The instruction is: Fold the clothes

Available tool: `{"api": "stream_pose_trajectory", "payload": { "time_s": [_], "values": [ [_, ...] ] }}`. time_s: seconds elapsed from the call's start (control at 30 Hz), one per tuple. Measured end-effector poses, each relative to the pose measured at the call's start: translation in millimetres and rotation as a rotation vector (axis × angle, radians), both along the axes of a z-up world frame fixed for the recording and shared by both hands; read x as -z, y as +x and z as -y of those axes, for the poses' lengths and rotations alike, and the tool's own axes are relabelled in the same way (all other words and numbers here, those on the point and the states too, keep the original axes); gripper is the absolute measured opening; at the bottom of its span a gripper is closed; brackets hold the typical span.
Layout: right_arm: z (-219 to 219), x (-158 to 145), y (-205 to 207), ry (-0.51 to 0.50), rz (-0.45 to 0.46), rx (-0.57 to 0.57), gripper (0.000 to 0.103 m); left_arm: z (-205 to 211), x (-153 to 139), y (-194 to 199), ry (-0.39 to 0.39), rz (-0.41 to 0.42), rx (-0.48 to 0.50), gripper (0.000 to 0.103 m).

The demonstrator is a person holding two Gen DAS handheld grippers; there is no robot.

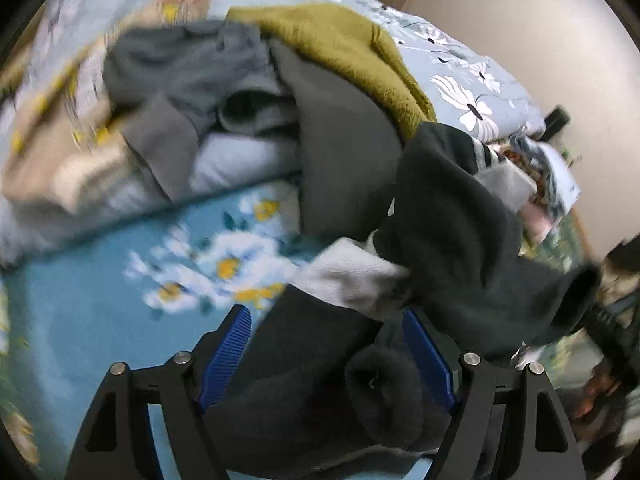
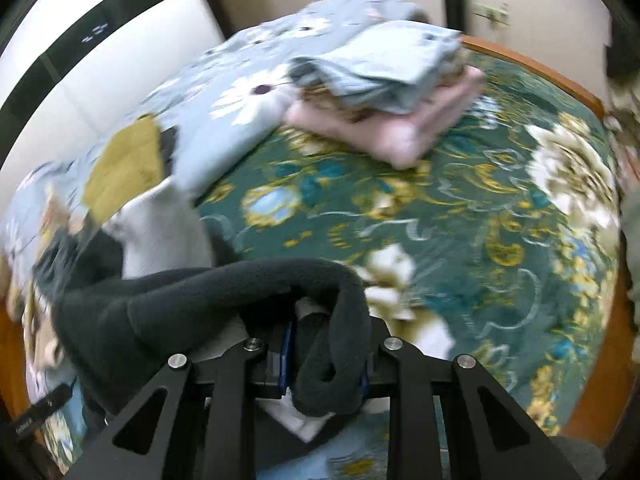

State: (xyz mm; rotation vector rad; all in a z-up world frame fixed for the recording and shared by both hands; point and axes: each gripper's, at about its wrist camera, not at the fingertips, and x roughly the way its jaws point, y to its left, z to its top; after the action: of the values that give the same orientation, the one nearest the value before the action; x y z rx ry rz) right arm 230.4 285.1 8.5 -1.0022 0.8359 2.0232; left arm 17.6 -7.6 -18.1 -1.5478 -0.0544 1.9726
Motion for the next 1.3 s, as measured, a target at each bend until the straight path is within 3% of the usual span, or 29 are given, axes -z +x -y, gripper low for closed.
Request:
{"api": "stream_pose_trajectory", "payload": {
  "time_s": [0.13, 0.27, 0.4, 0.53, 0.67, 0.93, 0.97, 1.03, 1.07, 1.1, 1.3],
  "values": [
    [-8, 4, 11, -0.024, -0.024, 0.028, 0.025, -13, 25, -5, 0.119, 0.172, -0.044, 0.081],
    [-6, 0, 15, -0.014, -0.046, 0.027, 0.025, -34, 29, -2, 0.157, 0.148, -0.005, 0.080],
    [-6, -5, 17, 0.009, -0.063, 0.039, 0.025, -48, 27, 2, 0.281, 0.206, 0.031, 0.082],
    [-6, -5, 20, 0.014, -0.070, 0.042, 0.025, -56, 21, 3, 0.337, 0.219, 0.035, 0.082],
    [-1, -6, 20, 0.021, -0.074, 0.028, 0.025, -65, 14, -4, 0.333, 0.204, 0.007, 0.081],
    [6, -10, 22, 0.025, -0.094, -0.001, 0.025, -97, 33, -20, 0.207, 0.241, -0.045, 0.079],
    [8, -11, 22, 0.027, -0.095, -0.009, 0.025, -98, 34, -19, 0.195, 0.238, -0.052, 0.077],
    [11, -13, 23, 0.041, -0.094, -0.023, 0.025, -98, 34, -15, 0.173, 0.229, -0.075, 0.060],
    [13, -14, 23, 0.044, -0.099, -0.031, 0.025, -98, 34, -14, 0.162, 0.224, -0.086, 0.037],
    [14, -15, 24, 0.043, -0.104, -0.035, 0.025, -98, 34, -12, 0.150, 0.219, -0.098, 0.023],
    [21, -28, 27, 0.068, -0.136, -0.071, 0.025, -83, 8, -5, 0.204, 0.146, -0.188, 0.014]
  ]
}}
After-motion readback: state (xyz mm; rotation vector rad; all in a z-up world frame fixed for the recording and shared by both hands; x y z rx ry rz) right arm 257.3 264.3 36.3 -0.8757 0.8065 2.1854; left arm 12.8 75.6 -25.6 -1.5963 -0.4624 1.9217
